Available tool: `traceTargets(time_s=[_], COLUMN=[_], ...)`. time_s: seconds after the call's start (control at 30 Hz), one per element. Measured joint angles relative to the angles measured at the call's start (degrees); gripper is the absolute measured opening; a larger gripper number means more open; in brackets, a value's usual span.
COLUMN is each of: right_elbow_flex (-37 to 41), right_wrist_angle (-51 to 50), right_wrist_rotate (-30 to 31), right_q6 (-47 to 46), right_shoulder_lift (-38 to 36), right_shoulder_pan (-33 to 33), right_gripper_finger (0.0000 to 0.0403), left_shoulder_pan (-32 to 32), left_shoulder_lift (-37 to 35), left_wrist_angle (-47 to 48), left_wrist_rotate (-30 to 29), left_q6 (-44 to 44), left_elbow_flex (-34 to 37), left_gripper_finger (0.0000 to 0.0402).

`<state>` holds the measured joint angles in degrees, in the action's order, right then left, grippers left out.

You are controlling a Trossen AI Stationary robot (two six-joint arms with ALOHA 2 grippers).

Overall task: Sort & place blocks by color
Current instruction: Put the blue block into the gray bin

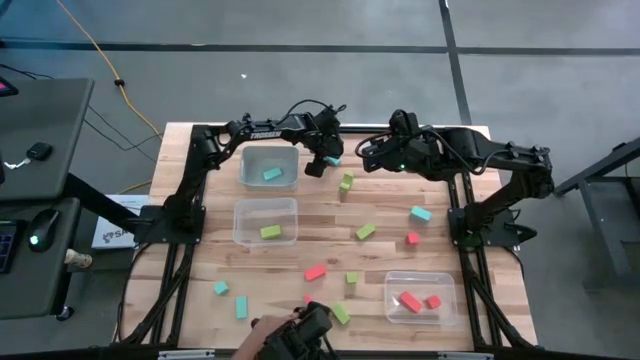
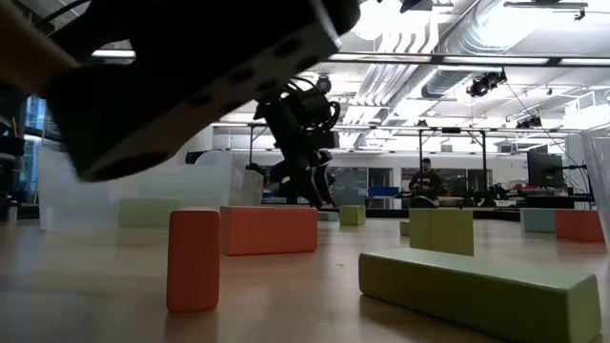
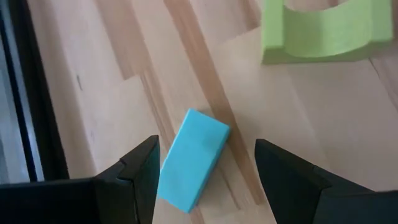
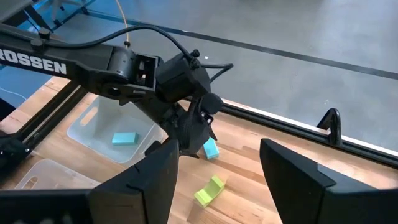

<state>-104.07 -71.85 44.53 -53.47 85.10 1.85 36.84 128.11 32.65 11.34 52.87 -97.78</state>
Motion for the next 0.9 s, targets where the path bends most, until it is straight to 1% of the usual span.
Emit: traceTargets(time_s=[0.1,0.23,0.47,0.8,0.9], right_elbow_flex=[0.0,0.0,0.0,0.0,0.0], right_wrist_angle=[0.0,0.02,0.04,0.07,0.09], right_wrist_rotate=[0.0,0.0,0.0,-0.11,-0.15], right_q6=[0.0,-0.26,-0.44,-0.44,-0.44], right_shoulder_lift=[0.0,0.0,0.0,0.0,0.0], right_shoulder_pan=[0.0,0.0,0.0,0.0,0.0], right_gripper_finger=[0.0216,0.0216,0.0216,0.0216,0.0216], left_shoulder_pan=[0.19,1.11,1.59,1.44,1.71], left_shoulder_lift=[0.0,0.47,0.86,1.81,2.25], left_wrist_angle=[0.08,-0.2,-0.62,-2.3,-2.53], left_wrist_rotate=[0.24,2.21,2.1,2.45,3.43], left_q6=[2.76,3.26,3.36,4.96,4.91], left_elbow_flex=[0.0,-0.02,-0.02,-0.09,-0.07], left_gripper_finger=[0.0213,0.0209,0.0194,0.0195,0.0195])
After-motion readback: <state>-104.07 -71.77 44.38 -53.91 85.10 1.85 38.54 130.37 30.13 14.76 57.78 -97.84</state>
